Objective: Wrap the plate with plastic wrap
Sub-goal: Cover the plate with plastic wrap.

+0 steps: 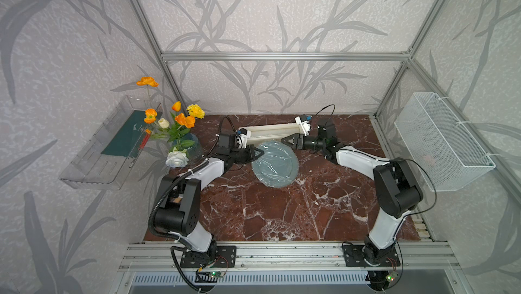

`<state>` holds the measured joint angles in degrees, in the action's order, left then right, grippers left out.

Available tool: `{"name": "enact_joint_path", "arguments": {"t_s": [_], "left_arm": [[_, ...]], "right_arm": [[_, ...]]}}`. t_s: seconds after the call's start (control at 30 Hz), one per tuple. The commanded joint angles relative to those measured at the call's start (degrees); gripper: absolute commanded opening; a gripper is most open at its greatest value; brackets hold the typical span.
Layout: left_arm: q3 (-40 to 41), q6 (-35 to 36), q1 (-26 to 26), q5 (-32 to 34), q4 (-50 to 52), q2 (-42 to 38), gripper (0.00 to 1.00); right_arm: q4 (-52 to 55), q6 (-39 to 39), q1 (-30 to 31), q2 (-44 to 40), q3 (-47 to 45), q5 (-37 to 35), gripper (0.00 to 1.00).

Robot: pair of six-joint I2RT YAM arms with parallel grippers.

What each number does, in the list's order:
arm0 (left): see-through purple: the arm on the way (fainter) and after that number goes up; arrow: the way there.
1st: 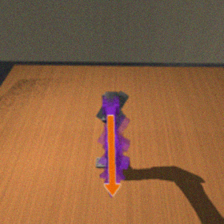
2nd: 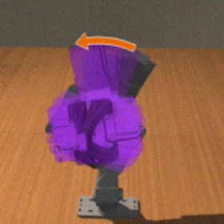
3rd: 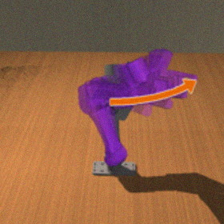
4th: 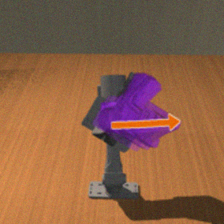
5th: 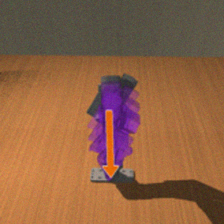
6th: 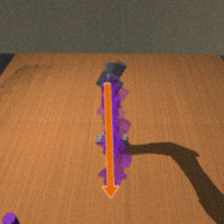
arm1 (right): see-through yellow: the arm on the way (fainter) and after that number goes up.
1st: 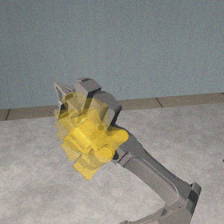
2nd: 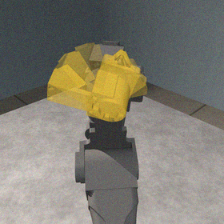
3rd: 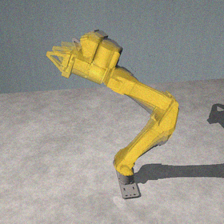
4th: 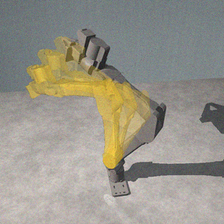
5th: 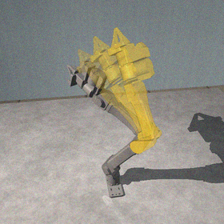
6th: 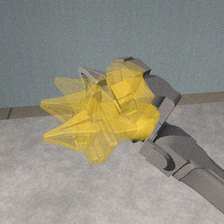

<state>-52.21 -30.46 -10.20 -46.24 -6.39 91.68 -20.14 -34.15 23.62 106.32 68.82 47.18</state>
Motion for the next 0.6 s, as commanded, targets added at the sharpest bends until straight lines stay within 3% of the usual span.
{"name": "enact_joint_path", "arguments": {"t_s": [0.0,0.57], "left_arm": [[-1.8,-1.2,-0.3,-5.7,-5.8,-3.0,0.0],[-2.0,-0.2,-1.4,-6.9,-5.5,-3.5,0.0]], "right_arm": [[1.7,2.4,-0.3,2.2,2.7,1.0,0.51],[8.4,8.3,-0.3,7.6,9.1,-0.1,0.51]]}}
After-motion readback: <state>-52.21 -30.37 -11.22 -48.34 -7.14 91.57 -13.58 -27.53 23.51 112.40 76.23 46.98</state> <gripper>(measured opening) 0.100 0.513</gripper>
